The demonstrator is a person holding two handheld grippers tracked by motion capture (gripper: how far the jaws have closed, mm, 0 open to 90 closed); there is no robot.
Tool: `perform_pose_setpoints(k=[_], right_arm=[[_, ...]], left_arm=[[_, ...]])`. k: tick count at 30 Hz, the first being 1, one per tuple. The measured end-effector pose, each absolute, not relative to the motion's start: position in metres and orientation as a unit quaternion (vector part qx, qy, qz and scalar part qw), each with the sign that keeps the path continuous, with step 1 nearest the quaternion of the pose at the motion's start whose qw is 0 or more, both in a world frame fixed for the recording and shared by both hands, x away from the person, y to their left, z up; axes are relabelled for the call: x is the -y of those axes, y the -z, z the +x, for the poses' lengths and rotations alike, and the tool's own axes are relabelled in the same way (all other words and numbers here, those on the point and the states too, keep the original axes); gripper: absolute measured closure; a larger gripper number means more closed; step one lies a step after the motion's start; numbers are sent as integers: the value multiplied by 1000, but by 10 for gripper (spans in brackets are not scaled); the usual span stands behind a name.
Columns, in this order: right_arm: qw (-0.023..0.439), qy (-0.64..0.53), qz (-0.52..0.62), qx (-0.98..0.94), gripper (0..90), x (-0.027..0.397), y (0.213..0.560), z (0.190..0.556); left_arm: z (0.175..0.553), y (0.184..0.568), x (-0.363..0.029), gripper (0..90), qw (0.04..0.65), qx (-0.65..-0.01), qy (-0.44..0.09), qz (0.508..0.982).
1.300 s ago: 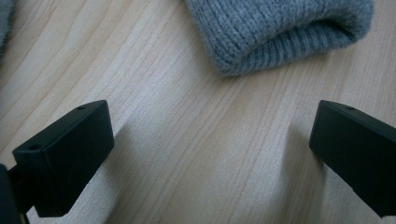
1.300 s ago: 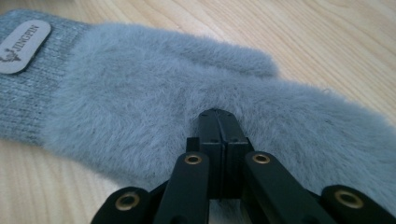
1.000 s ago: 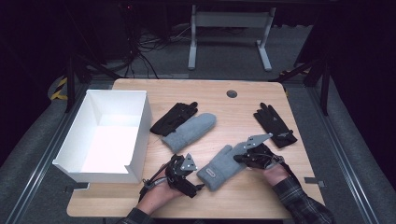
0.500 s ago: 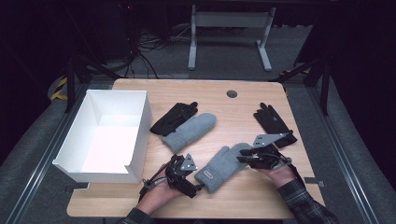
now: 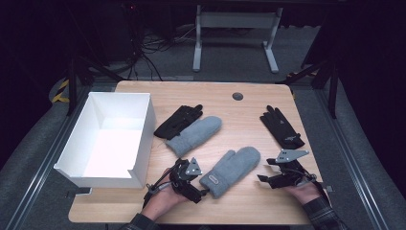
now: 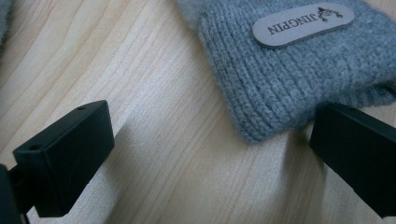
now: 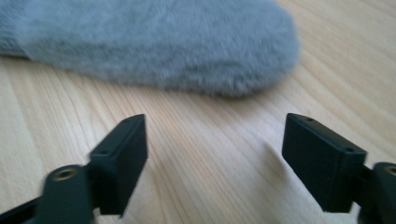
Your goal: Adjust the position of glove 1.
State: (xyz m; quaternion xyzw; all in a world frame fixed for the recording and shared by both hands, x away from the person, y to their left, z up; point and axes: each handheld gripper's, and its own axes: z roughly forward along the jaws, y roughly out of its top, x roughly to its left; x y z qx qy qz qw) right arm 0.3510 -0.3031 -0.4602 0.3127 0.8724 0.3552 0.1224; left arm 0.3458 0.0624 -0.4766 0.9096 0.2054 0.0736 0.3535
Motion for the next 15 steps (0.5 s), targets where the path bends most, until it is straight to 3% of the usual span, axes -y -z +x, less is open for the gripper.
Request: perform_pose_setpoints(k=[7,15], right_arm=[[137,-355,304,-873,162,305,466,347],[145,-369,302,-867,144,307,470,345]], left_arm=[[344,473,-63,6,344,-205,-69,914],[342,455,-69,16,375,-217,-72,898]])
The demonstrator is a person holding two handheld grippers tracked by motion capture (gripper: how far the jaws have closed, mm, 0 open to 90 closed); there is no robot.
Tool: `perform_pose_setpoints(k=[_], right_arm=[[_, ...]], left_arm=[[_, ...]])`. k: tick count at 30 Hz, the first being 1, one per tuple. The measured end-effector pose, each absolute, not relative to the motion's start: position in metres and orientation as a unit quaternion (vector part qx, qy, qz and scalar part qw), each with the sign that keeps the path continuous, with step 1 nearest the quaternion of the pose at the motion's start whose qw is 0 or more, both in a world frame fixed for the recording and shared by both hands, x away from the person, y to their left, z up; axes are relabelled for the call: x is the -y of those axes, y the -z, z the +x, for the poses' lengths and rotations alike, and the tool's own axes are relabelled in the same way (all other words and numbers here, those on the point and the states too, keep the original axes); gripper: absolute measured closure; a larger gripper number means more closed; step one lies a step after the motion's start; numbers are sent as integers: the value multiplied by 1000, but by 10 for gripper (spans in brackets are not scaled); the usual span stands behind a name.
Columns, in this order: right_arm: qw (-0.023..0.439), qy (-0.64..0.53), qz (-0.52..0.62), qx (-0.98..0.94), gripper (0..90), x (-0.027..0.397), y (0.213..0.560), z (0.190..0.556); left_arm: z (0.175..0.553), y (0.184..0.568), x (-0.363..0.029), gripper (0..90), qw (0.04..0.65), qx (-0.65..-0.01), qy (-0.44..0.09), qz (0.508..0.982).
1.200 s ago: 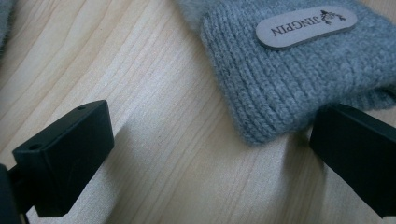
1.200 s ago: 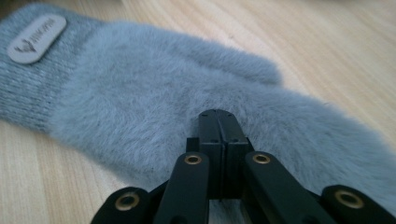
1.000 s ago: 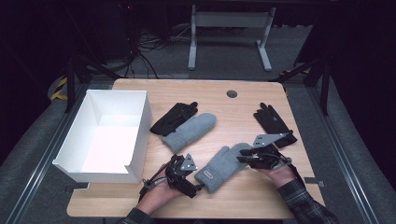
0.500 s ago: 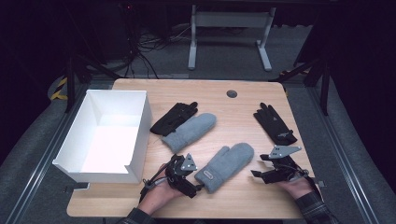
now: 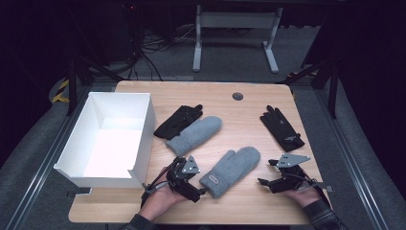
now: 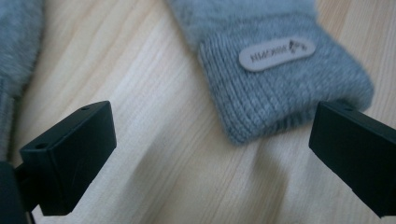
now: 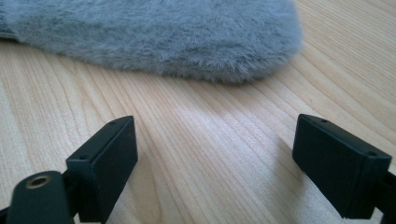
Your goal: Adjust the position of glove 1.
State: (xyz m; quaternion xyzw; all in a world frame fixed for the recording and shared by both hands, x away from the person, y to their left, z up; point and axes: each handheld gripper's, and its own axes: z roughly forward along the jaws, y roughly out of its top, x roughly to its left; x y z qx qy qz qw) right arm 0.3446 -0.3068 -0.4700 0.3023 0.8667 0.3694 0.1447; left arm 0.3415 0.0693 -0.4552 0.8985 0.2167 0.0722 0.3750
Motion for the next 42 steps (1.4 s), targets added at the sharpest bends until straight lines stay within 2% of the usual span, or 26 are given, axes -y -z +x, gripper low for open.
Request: perform_pose_setpoints(k=[11,17,22,23,32,42], right_arm=[[144,-370,302,-867,140,307,470,345],[144,-370,302,-867,140,307,470,345],[144,-370,302,-867,140,307,470,345],[144,-370,302,-867,140,307,470,345],[144,-370,302,-867,140,307,470,346],[145,-370,302,-867,141,306,470,346]], left_arm=[[371,432,-73,66,379,-259,-90,884],[392,424,-74,152,387,-274,-105,874],[412,418,-70,157,388,-290,-118,867],[421,416,-68,180,384,-293,-119,867],[456,417,-72,251,380,-319,-133,858],[487,435,-79,393,370,-336,-123,857]])
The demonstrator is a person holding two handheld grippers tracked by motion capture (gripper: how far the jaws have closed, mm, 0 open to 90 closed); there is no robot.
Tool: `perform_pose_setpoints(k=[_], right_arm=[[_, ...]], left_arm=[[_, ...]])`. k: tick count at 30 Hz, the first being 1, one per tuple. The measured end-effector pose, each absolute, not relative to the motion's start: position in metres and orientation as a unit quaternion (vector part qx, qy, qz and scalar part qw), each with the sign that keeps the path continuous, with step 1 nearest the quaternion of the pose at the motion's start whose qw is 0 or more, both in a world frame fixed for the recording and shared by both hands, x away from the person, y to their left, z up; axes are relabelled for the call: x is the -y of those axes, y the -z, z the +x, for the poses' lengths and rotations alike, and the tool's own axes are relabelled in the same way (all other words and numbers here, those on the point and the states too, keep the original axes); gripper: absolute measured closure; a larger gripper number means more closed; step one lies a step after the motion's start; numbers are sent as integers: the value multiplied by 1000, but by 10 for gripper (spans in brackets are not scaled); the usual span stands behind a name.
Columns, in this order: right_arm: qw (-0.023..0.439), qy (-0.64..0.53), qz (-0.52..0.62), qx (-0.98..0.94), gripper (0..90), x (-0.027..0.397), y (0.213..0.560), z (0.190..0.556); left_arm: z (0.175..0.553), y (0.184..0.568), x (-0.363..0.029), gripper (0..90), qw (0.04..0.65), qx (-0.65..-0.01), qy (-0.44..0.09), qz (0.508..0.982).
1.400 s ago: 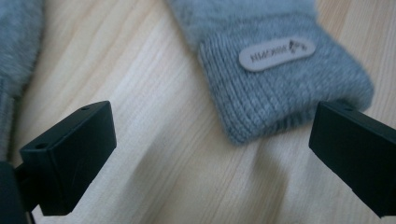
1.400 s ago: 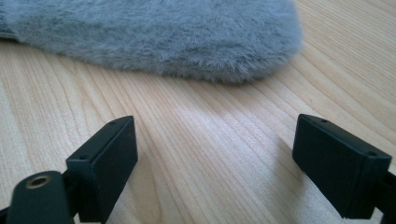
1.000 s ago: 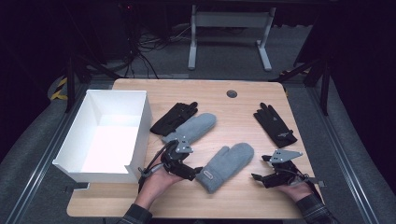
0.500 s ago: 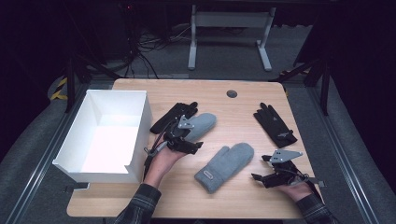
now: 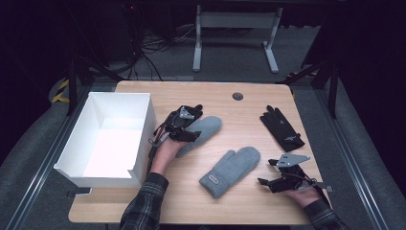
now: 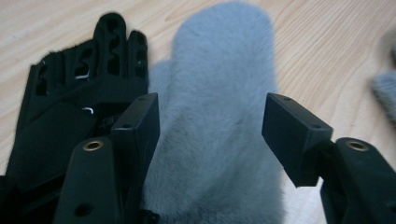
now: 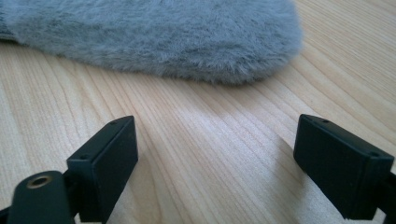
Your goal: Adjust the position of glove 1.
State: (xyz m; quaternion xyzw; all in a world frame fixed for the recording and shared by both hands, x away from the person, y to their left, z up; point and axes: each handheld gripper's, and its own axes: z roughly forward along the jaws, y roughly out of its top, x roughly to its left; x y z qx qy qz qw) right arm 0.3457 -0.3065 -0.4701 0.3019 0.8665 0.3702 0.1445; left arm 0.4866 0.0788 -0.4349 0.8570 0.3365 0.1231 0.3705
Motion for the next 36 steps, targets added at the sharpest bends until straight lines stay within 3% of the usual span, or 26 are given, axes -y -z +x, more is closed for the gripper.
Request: perform_pose_setpoints(k=[11,20,36], right_arm=[[145,-371,302,-866,141,306,470,346],[145,-370,303,-866,141,306,470,346],[144,-371,303,-866,142,306,470,346]], left_arm=[[493,450,-80,530,367,-345,-96,859],[496,451,-83,827,379,-355,-74,851],[479,421,-83,848,412,-362,-49,835]])
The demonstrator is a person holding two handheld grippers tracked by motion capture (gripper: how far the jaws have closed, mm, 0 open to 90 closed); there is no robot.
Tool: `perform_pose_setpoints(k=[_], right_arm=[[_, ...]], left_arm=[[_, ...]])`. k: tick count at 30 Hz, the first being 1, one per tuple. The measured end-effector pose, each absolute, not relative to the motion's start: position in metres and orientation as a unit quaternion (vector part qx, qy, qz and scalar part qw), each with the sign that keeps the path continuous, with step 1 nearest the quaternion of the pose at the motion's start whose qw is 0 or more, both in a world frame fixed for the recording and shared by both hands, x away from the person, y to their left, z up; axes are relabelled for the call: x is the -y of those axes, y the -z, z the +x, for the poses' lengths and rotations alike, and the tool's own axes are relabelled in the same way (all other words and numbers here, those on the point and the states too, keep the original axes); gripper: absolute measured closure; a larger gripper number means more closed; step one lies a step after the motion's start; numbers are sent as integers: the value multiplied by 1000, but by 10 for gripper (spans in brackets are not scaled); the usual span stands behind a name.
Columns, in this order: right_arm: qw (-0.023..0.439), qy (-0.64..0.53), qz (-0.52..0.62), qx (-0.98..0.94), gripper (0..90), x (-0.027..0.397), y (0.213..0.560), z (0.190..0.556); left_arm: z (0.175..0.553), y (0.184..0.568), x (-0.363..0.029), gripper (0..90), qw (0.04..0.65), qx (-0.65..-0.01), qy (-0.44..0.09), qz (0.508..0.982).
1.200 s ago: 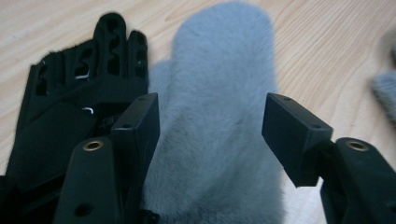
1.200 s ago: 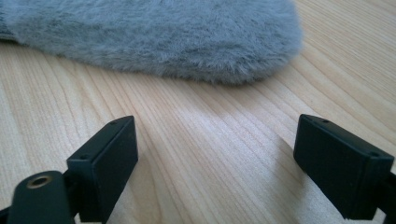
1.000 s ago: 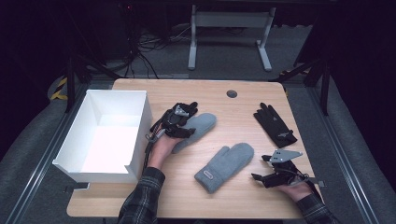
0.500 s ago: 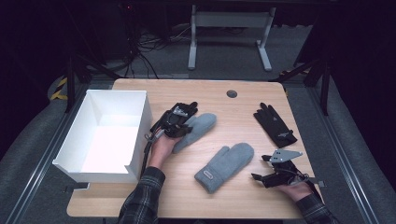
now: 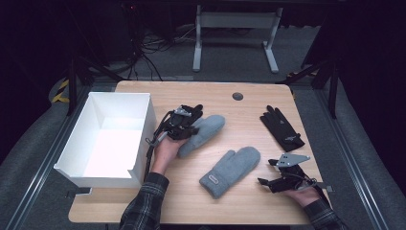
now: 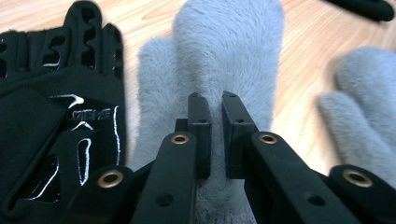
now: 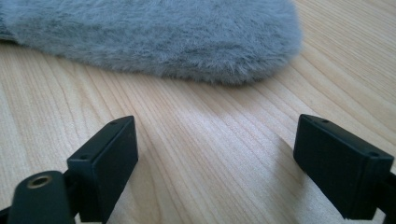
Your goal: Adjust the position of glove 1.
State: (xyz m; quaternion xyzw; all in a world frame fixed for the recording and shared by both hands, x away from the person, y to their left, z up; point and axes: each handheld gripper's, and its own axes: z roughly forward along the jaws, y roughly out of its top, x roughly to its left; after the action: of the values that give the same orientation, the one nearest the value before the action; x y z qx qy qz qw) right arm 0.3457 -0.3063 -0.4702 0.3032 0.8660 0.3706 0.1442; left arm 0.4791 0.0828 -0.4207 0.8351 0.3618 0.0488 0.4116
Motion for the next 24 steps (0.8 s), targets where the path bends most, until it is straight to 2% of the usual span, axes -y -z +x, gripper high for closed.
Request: perform_pose_setpoints(k=[24], right_arm=[[144,-370,303,-866,142,306,470,346]], left_arm=[[430,388,-54,848,423,-336,-9,841]])
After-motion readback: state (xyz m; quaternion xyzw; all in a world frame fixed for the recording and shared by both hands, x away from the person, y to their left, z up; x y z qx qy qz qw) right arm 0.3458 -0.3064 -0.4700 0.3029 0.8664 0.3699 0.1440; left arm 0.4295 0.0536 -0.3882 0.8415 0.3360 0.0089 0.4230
